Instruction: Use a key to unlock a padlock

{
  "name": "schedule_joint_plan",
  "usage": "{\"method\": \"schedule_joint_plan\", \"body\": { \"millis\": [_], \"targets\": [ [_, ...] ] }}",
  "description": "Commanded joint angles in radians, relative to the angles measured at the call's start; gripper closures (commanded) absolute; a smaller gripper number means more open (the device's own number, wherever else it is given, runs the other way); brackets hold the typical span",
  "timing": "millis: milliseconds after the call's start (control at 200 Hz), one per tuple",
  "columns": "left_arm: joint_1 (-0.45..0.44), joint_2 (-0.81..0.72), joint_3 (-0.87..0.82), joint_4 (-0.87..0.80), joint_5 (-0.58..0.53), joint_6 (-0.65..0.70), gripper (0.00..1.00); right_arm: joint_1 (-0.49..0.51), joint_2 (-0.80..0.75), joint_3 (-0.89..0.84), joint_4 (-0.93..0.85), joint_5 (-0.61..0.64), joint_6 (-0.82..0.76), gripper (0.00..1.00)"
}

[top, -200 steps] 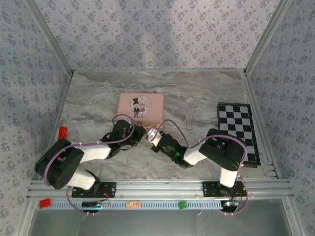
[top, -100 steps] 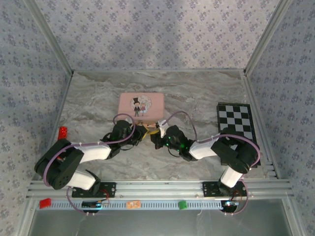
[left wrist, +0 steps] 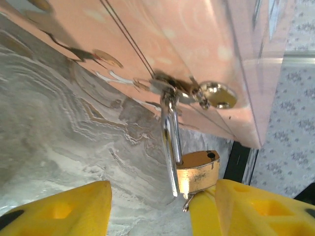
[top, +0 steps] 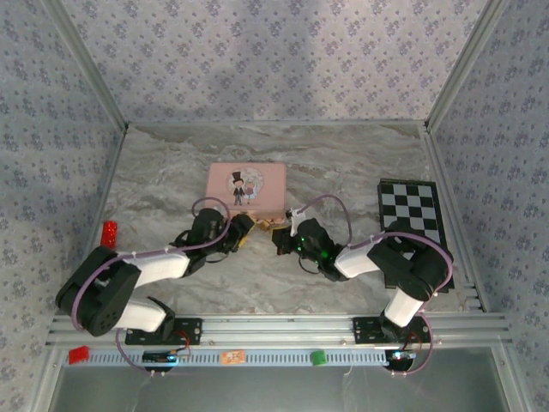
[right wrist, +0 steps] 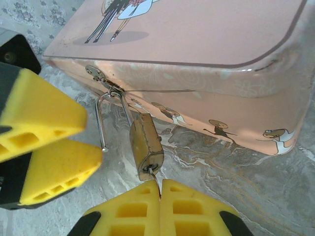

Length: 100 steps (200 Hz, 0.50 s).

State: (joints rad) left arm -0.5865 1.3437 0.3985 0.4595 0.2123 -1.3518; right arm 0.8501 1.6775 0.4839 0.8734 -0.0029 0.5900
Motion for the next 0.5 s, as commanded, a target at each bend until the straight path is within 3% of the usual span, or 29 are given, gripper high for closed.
{"method": "schedule_joint_plan", "body": {
  "millis": [0, 150, 220, 340, 495],
  "targets": [
    [0.046, -0.100, 0.020, -0.165, -0.029, 0.097, 0.33, -0.008, 0.013, -0.026, 0.032, 0.036, 0.067, 1.00],
    [0.144, -0.271, 0.067, -0.430, -0.094, 0.258, 0.21, -0.002, 0.017, -0.032, 0.049, 0.024, 0.093, 1.00],
    [0.197, -0.329, 0.111, -0.539, -0.119, 0.354, 0.10, 0.008, 0.016, -0.025, 0.040, 0.020, 0.091, 1.00],
    [0.322, -0.322, 0.235, -0.699, -0.055, 0.511, 0.01, 0.039, 0.026, 0.010, -0.009, 0.014, 0.069, 1.00],
    [0.383, -0.237, 0.348, -0.789, -0.061, 0.660, 0.00, 0.051, 0.039, 0.031, -0.031, 0.002, 0.076, 1.00]
  ]
}}
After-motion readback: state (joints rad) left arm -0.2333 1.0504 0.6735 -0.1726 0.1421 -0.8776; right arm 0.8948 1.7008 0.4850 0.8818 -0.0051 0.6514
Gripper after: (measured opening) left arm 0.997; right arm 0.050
